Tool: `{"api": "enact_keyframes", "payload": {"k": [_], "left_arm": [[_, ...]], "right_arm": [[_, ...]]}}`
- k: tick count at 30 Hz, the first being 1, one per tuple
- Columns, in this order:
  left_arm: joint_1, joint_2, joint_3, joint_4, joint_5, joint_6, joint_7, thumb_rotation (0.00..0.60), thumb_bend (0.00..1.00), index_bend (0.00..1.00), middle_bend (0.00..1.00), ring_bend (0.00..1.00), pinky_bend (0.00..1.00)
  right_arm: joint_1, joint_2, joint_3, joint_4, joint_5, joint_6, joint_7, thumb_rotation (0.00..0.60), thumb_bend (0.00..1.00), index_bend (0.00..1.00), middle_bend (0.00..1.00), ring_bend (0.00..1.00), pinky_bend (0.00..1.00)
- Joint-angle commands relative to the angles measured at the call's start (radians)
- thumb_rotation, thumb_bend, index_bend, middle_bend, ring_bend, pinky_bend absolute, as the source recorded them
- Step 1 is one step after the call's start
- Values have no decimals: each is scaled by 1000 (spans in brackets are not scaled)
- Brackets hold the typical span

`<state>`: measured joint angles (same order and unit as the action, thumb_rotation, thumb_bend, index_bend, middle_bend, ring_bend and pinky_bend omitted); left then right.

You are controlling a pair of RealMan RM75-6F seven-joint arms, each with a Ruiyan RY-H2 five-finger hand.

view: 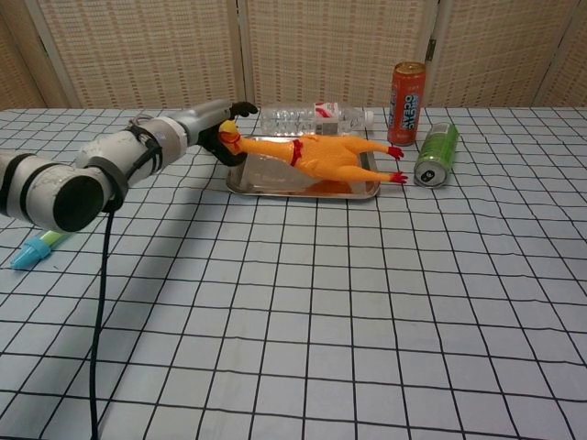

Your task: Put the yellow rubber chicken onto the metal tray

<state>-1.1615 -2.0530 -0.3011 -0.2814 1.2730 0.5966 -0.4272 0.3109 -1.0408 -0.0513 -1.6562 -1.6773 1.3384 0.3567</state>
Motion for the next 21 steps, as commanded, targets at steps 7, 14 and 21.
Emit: {"api": "enact_keyframes", "payload": {"k": [7,14,21], "left_arm": [[51,283,38,-407,-63,-174,170,600,421,0,0,0,26],[-28,383,13,-442,-255,-507,167,600,408,0,0,0,4],[-40,417,-31,-490,-313,-541,97,600,360,0,0,0,2]], "right_arm": [[-16,-3,-23,-25,-46,18,-9,600,7,0,0,0,0],[-36,17,-32,-44,-53,38,-15,600,8,0,0,0,0],[-35,12,-29,-33,-46,31,7,600,7,0,0,0,0]]}}
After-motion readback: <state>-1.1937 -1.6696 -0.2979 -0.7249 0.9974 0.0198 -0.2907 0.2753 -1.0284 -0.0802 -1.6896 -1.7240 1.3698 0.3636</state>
